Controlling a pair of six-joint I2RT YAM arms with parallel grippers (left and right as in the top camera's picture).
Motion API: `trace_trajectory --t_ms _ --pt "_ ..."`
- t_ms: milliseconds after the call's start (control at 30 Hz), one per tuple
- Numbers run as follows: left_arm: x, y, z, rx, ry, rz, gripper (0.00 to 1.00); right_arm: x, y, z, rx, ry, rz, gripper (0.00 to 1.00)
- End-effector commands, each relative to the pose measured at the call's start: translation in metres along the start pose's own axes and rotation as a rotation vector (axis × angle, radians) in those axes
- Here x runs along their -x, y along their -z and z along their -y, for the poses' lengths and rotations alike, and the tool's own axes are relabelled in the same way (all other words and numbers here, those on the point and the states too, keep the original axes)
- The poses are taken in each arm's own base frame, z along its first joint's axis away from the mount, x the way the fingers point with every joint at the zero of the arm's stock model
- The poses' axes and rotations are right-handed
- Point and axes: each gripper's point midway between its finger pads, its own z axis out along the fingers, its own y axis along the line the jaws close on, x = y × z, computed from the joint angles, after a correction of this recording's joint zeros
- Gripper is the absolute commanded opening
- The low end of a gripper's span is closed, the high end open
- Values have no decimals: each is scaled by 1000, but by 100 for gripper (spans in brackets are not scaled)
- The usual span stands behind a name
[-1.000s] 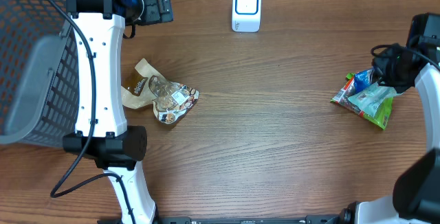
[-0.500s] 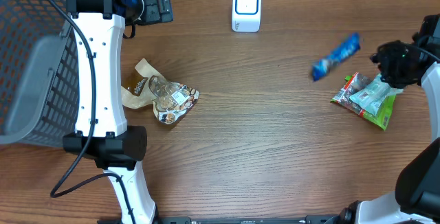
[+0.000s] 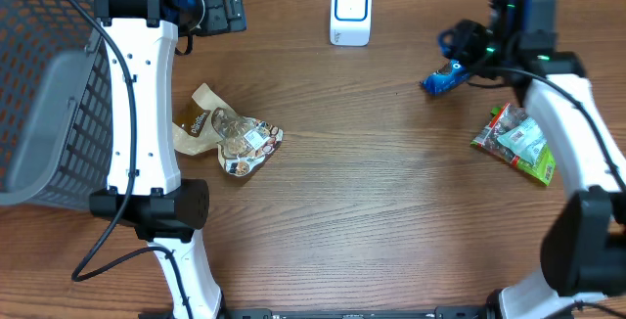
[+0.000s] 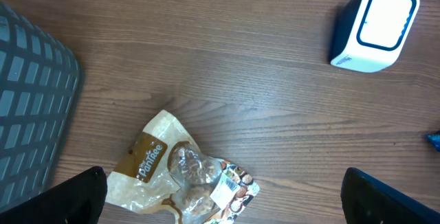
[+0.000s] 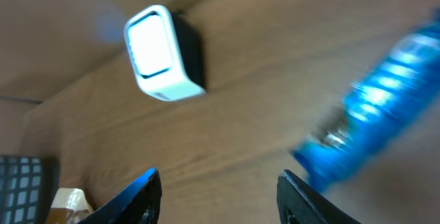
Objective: Scan the item barcode
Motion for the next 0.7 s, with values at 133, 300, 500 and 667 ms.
trace_trajectory --t_ms 133,300,500,667 --pt "2 3 0 0 -1 9 100 1 -66 22 -30 10 39 58" --pt "2 3 0 0 -1 9 100 -22 -98 50 -72 -11 -24 59" --pt "2 3 0 0 -1 9 100 -45 -96 100 -231 -72 -109 59" --pt "2 3 0 0 -1 9 100 -60 -72 150 -367 -172 -193 57"
